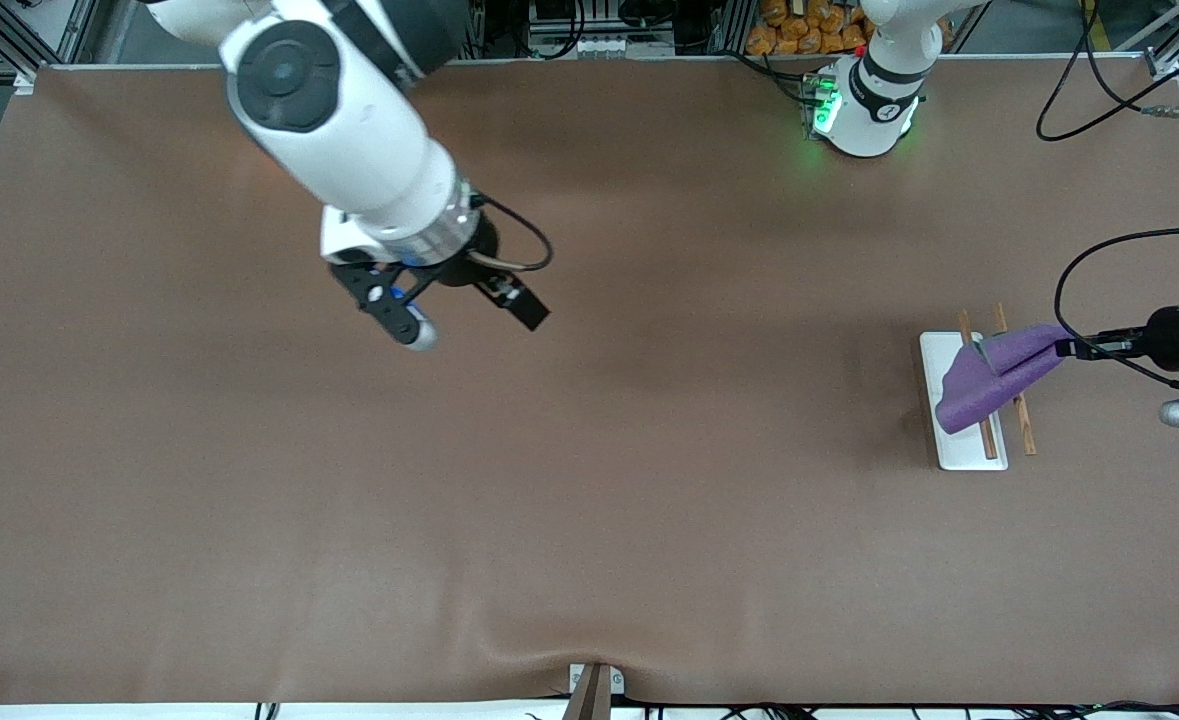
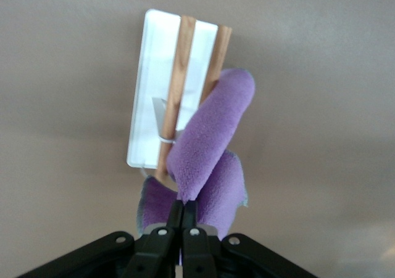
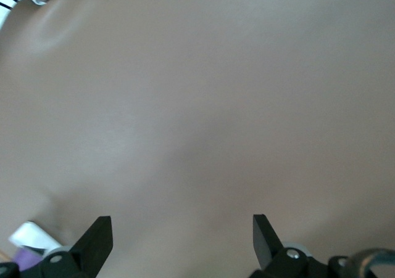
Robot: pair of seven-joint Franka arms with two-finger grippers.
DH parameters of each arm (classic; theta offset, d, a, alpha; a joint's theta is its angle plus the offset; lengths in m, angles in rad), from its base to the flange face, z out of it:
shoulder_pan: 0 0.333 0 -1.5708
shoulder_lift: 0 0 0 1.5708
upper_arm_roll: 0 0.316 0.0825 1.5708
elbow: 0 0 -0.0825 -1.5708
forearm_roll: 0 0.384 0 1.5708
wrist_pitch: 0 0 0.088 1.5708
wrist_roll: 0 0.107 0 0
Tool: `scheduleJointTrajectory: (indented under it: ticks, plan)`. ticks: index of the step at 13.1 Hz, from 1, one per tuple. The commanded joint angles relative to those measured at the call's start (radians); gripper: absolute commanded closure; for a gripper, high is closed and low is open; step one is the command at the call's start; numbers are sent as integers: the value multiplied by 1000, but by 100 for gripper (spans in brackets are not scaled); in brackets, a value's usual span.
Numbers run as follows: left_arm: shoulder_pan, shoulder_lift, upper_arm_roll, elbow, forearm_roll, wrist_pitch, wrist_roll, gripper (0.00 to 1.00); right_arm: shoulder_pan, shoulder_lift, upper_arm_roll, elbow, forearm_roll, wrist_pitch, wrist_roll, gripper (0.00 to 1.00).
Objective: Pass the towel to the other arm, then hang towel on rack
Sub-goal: 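Carry the towel with the left gripper over the wooden dowels while the right gripper retracts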
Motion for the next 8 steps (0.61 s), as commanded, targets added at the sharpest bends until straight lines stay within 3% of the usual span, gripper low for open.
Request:
scheduleJointTrajectory:
  ticks: [1, 5, 8]
  plan:
    - [27, 27, -10, 10, 45, 50, 78, 100, -66, -48, 11, -24, -15, -71, -205, 0]
    - [58, 68, -10, 10, 45, 105, 164, 100, -205, -94, 15, -26, -17, -174, -486, 0]
    - [68, 92, -10, 10, 40, 128, 202, 100, -236, -113, 15, -29, -156, -228, -747, 0]
